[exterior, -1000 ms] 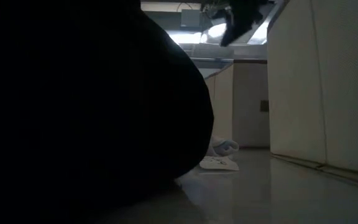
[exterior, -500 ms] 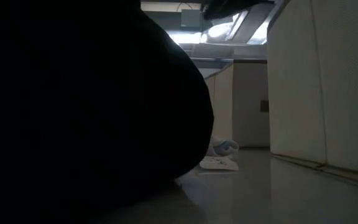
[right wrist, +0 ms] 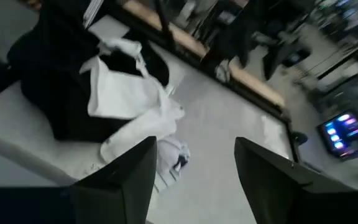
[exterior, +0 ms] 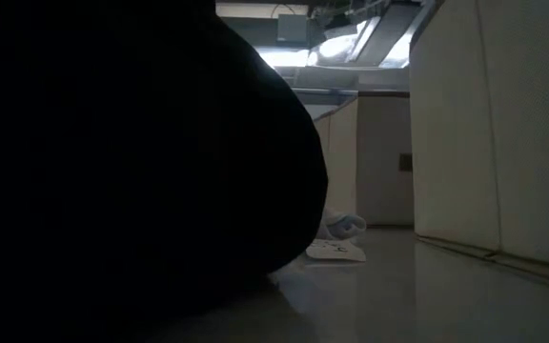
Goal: Sort clothes
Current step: Put the white striped sock into the bottom laundry organizer
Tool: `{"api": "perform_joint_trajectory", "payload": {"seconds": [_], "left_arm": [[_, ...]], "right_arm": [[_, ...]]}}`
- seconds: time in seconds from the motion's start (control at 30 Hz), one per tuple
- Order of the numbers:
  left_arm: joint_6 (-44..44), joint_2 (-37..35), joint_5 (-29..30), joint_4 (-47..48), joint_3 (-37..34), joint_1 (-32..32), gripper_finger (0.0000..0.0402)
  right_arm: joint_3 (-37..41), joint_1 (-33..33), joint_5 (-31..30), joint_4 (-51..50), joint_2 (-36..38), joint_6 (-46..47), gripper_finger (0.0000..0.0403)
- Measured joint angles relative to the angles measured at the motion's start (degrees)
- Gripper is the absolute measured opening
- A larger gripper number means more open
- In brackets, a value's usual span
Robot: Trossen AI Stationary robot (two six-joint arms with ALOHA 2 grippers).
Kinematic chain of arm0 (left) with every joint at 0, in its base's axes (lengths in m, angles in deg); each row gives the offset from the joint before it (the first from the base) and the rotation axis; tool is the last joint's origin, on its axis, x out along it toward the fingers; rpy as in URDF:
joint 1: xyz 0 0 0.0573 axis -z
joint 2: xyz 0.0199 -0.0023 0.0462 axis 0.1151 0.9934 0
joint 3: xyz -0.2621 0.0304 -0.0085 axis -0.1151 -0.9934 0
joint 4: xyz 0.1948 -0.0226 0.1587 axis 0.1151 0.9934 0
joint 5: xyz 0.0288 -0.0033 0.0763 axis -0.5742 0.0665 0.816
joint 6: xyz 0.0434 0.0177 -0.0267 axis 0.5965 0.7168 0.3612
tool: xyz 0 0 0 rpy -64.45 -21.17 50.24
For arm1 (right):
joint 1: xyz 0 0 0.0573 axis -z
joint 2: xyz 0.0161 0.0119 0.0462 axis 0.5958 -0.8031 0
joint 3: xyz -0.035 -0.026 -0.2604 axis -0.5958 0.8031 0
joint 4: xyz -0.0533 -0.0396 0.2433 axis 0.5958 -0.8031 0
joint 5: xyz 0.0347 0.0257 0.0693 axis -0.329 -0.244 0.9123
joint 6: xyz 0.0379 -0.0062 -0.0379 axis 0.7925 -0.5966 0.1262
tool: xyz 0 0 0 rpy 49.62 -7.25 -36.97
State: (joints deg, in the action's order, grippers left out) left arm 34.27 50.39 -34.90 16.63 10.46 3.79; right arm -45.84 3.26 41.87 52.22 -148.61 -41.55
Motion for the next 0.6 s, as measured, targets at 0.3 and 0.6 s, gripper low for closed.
{"api": "perform_joint_trajectory", "payload": {"seconds": [0.3,0.6], "left_arm": [[-7.26,25.22,-0.35,11.03,16.57,3.44,0.021],[-7.61,42.35,-7.7,10.09,21.4,0.66,0.021]], "right_arm": [[9.72,-10.63,-20.01,14.53,0.45,-0.55,0.0215],[11.31,-11.73,-24.27,15.44,0.4,-1.47,0.0215]]}}
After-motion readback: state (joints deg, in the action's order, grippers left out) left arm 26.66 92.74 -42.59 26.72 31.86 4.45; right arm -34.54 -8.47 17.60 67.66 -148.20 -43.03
